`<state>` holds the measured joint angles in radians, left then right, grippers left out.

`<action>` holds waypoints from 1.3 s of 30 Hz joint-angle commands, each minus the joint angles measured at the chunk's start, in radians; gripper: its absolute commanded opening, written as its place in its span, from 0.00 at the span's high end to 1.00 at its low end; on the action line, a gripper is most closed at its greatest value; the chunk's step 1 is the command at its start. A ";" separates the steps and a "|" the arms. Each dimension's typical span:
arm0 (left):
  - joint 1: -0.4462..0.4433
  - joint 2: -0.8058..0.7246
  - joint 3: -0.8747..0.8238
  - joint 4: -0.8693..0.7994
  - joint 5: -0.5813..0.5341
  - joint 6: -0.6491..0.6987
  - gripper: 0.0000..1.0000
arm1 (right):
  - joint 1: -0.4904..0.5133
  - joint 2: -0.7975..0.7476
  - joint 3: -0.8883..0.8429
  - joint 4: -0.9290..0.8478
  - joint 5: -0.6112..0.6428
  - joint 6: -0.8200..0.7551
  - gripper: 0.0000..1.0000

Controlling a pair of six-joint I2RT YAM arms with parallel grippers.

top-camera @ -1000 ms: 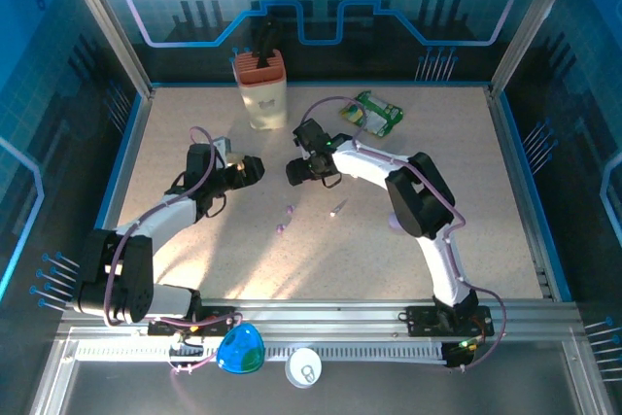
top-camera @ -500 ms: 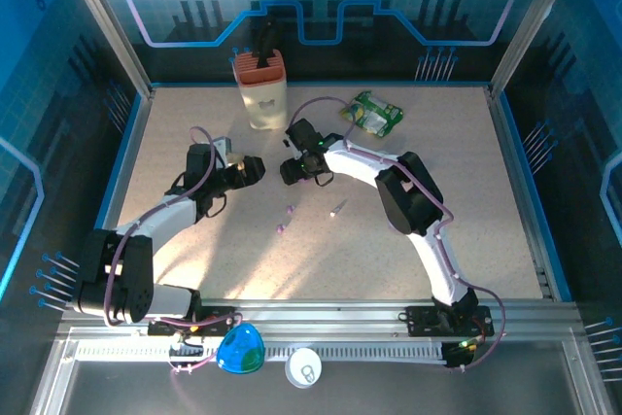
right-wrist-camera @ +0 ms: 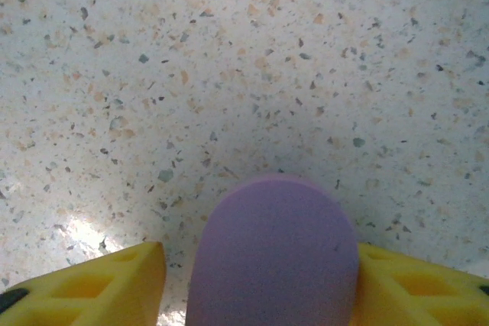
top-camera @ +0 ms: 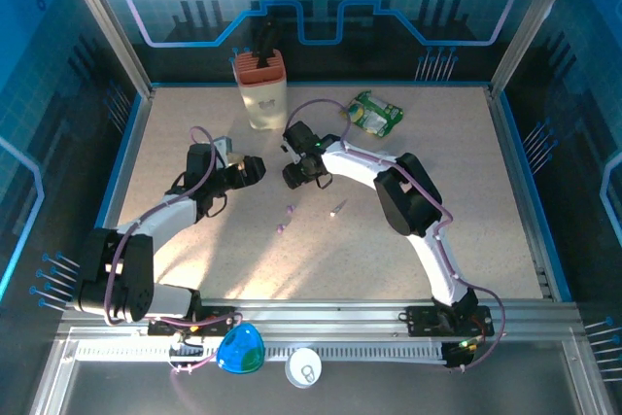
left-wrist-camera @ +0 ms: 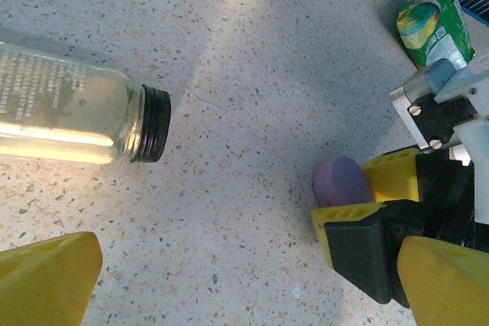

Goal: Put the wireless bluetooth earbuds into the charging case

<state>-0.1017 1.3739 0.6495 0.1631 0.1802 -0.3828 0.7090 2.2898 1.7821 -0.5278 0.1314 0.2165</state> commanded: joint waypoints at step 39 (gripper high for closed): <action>-0.210 -0.143 -0.146 0.395 0.785 0.594 0.06 | -0.132 -0.612 -0.242 -0.420 -0.811 -0.852 0.79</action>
<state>-0.2905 1.2385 0.4648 0.5945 0.8543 0.0868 0.5606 1.7237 1.4986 -0.8417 -0.5873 -0.5426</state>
